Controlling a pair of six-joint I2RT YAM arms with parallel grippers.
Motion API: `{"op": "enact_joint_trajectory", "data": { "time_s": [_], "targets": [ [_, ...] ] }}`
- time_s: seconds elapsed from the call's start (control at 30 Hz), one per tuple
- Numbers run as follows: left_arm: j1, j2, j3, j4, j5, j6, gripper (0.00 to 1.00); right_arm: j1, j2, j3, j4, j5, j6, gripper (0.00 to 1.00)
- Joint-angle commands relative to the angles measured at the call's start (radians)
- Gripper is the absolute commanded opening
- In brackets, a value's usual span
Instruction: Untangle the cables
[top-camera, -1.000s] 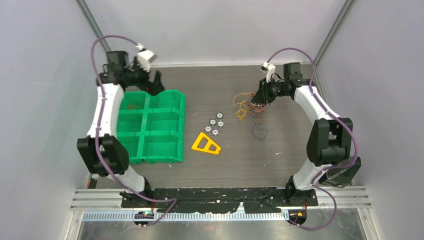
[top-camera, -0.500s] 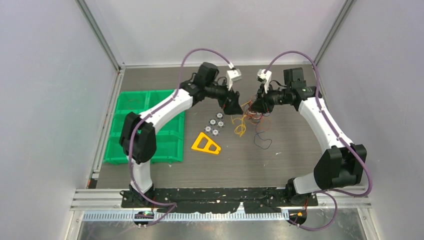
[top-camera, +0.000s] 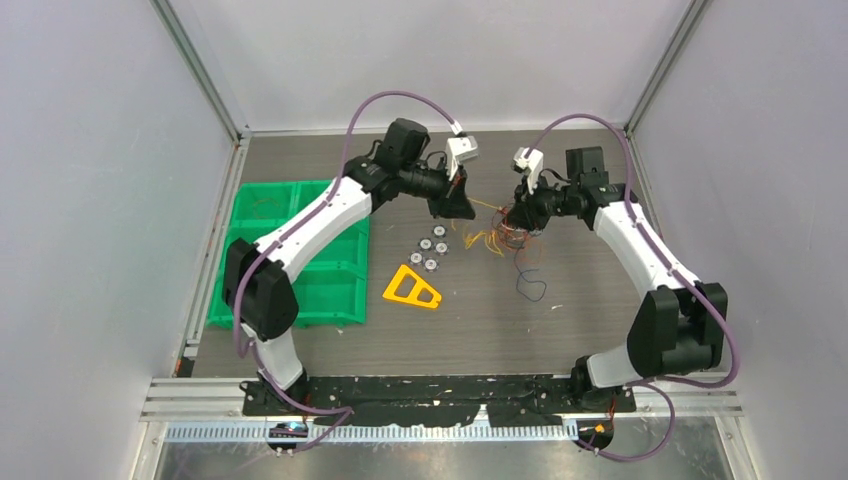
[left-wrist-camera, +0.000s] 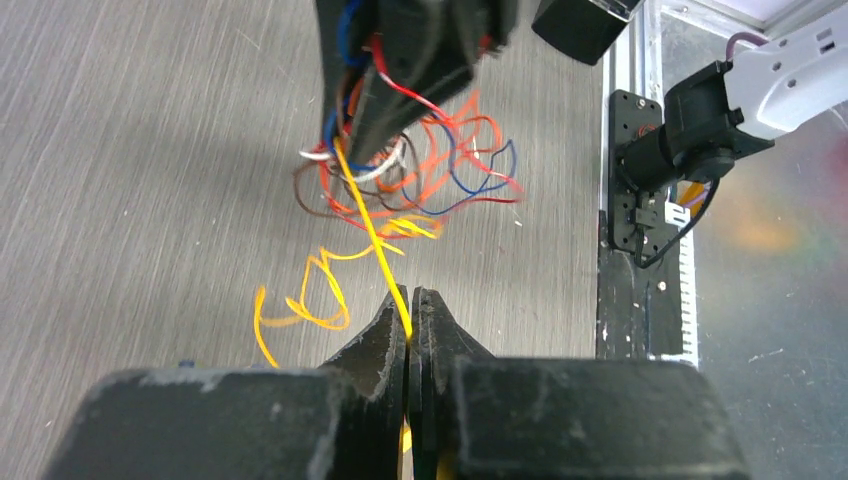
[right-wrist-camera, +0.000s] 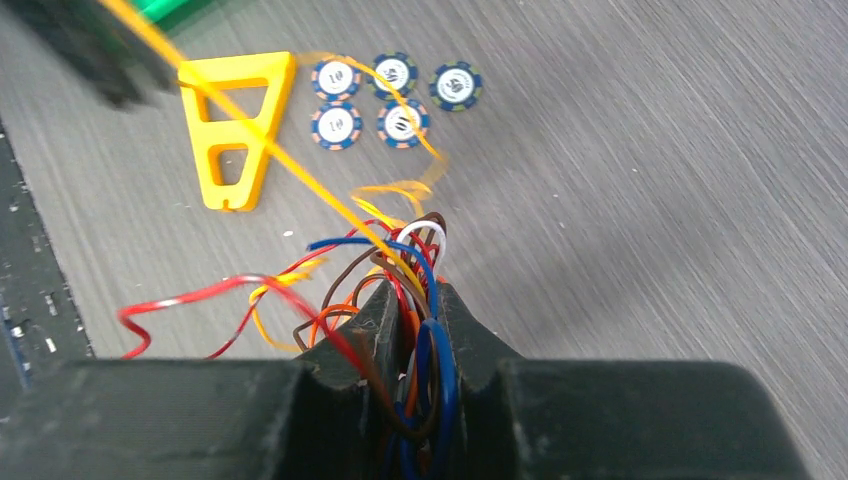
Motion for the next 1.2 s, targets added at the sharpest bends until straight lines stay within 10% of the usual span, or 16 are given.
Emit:
{"op": "enact_joint_trajectory", "data": {
  "time_s": [0.0, 0.37, 0.53, 0.7, 1.17],
  "targets": [
    [0.064, -0.111, 0.107, -0.101, 0.034, 0.042, 0.0, -0.06, 0.106, -0.035, 0.039, 0.273, -0.017, 0.26],
    [0.185, -0.197, 0.32, 0.003, 0.012, -0.1, 0.0, -0.131, 0.239, -0.061, 0.046, 0.405, -0.115, 0.39],
    [0.223, -0.187, 0.414, 0.009, 0.012, -0.145, 0.0, -0.151, 0.268, -0.044, 0.013, 0.41, -0.127, 0.3],
    [0.218, -0.182, 0.277, 0.039, 0.022, -0.137, 0.0, -0.166, 0.248, 0.003, -0.059, 0.277, -0.107, 0.07],
    [0.01, 0.112, 0.081, 0.075, -0.018, 0.092, 0.0, -0.132, 0.13, 0.026, -0.176, -0.041, -0.005, 0.06]
  ]
}}
